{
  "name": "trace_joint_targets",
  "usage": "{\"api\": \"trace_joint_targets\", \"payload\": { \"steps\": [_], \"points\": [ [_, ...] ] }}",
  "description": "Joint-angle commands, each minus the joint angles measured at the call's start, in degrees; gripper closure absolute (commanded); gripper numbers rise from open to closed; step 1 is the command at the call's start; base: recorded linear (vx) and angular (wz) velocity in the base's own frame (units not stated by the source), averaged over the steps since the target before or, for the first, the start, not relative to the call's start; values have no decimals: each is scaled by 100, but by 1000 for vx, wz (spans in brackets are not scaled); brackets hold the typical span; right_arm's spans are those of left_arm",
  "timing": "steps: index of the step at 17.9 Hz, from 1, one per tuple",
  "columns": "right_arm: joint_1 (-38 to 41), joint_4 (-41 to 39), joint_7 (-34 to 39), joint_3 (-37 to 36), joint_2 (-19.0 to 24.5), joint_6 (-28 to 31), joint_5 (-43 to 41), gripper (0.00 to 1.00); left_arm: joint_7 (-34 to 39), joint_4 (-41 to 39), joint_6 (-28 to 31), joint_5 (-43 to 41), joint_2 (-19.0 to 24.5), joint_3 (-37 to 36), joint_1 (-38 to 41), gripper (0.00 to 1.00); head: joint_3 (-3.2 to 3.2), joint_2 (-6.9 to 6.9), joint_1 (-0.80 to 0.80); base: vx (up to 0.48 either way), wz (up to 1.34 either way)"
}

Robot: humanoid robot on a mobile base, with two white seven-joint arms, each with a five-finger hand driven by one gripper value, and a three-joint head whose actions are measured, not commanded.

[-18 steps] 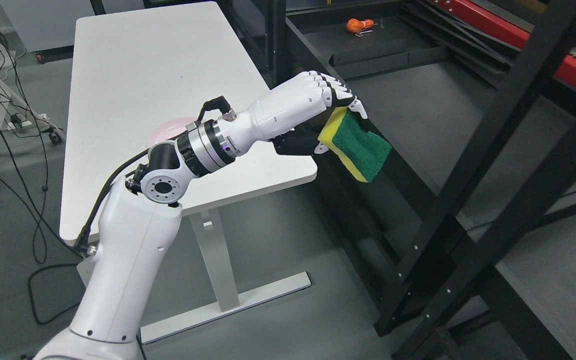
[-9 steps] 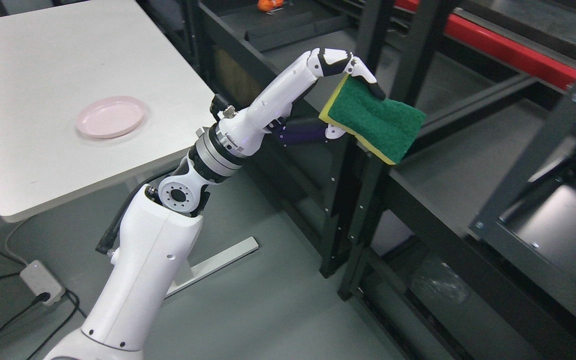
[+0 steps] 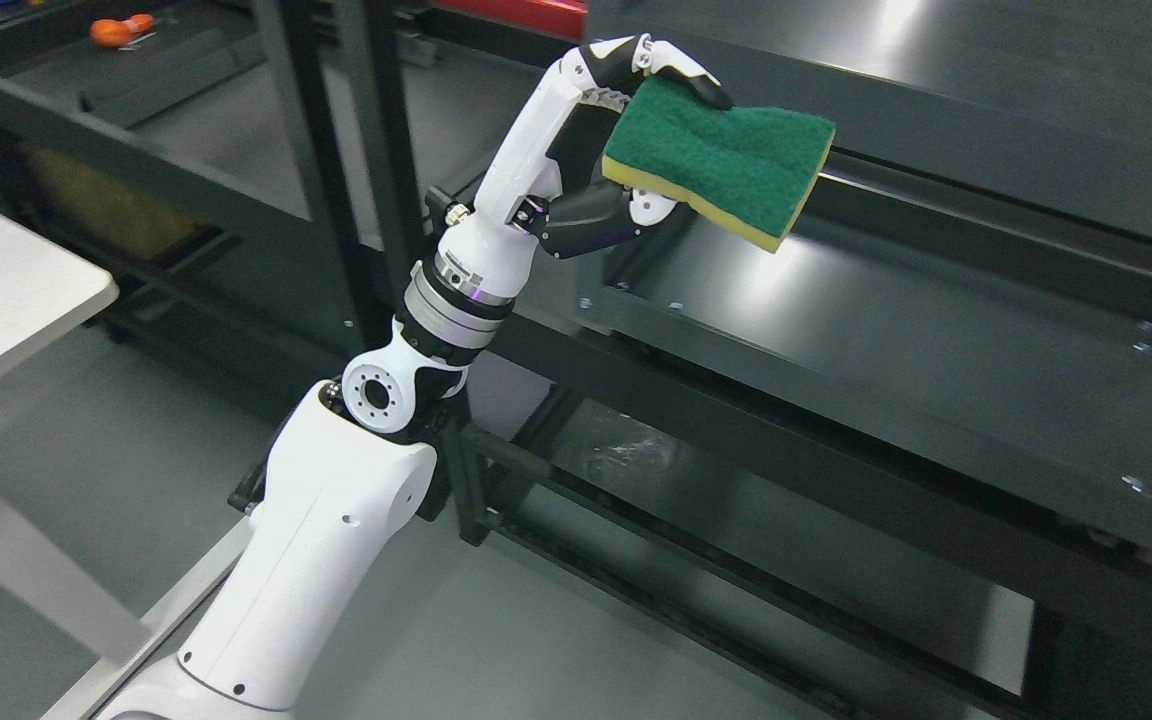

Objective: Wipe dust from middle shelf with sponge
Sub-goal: 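Carry the sponge toward the metal shelf while the robot turns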

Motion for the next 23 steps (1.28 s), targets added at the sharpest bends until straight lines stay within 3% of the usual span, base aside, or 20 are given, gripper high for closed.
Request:
{"api": "trace_joint_targets", "payload": {
  "steps": [1, 8, 14, 19, 23],
  "points": [
    [-5, -100, 22, 0, -100, 414, 0, 0, -12, 381, 401, 168, 90, -351, -394, 100, 0, 0, 0, -135, -810],
    [4, -100, 22, 0, -100, 423, 0, 0, -829, 558, 789, -2381, 90, -316, -1713, 99, 0, 0, 0, -1, -373],
    [3, -100, 22, 0, -100, 414, 0, 0, -1085, 531, 789, -2690, 90, -255, -1995, 99, 0, 0, 0, 43, -22],
    [4, -100, 22, 0, -100, 414, 0, 0, -1568, -13, 833, -2690, 138, 201, -1742, 99, 0, 0, 0, 16, -26],
    [3, -100, 22, 0, -100, 414, 0, 0, -1937, -399, 956, -2673, 815, 746, -1372, 99, 0, 0, 0, 1, -6]
  ]
}}
